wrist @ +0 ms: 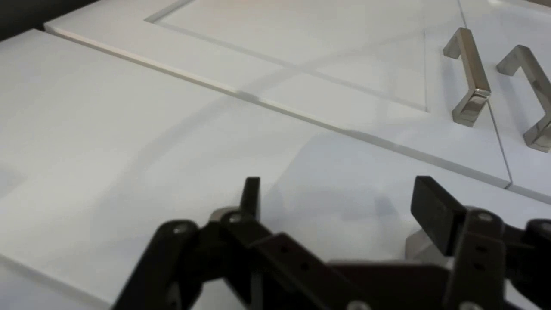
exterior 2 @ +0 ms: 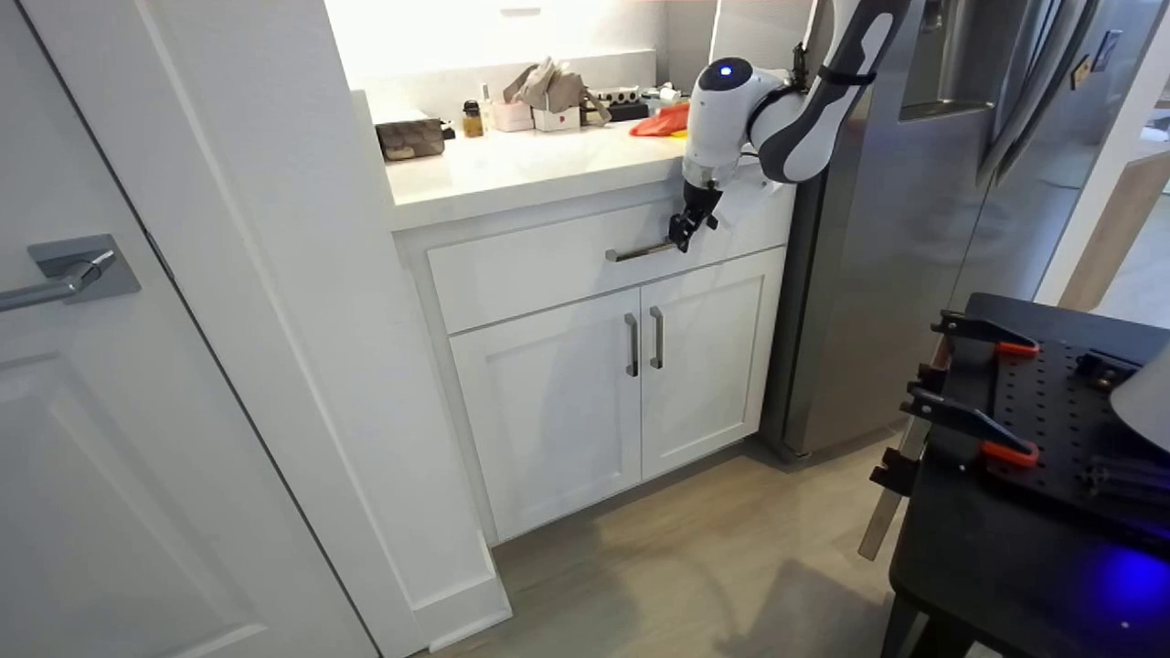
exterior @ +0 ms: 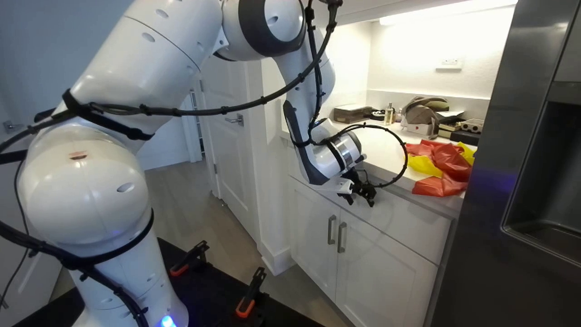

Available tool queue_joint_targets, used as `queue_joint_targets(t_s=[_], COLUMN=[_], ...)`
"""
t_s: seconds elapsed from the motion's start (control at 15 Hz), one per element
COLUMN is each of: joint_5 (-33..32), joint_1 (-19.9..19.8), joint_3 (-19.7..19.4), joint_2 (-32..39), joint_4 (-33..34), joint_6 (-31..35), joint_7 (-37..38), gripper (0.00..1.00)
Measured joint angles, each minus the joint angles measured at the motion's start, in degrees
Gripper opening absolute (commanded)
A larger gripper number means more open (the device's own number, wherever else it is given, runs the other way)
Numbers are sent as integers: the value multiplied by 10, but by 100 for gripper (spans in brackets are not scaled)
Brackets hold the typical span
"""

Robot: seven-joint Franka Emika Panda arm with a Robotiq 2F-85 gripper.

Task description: Press the plastic bag to fit into the drawer then close the drawer

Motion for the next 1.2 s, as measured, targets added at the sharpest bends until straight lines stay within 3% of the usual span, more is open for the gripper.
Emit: queue_joint_targets(t_s=[0.13, 0.27, 0.47, 0.67, 0.93, 1.2], joint_5=[89, 168, 326, 461, 513, 514], joint_1=[-5, -9, 41, 123, 216, 260], joint_3=[18, 60, 84, 81, 78, 91], joint_2=[-34, -80, -146, -213, -307, -382], joint_4=[-24, -53, -92, -101, -84, -35], joint_6=[-23, -39, -87, -179, -340, -499], joint_7=[-84, -139, -229, -290, -287, -284], gripper=[100, 100, 100, 100, 100, 100])
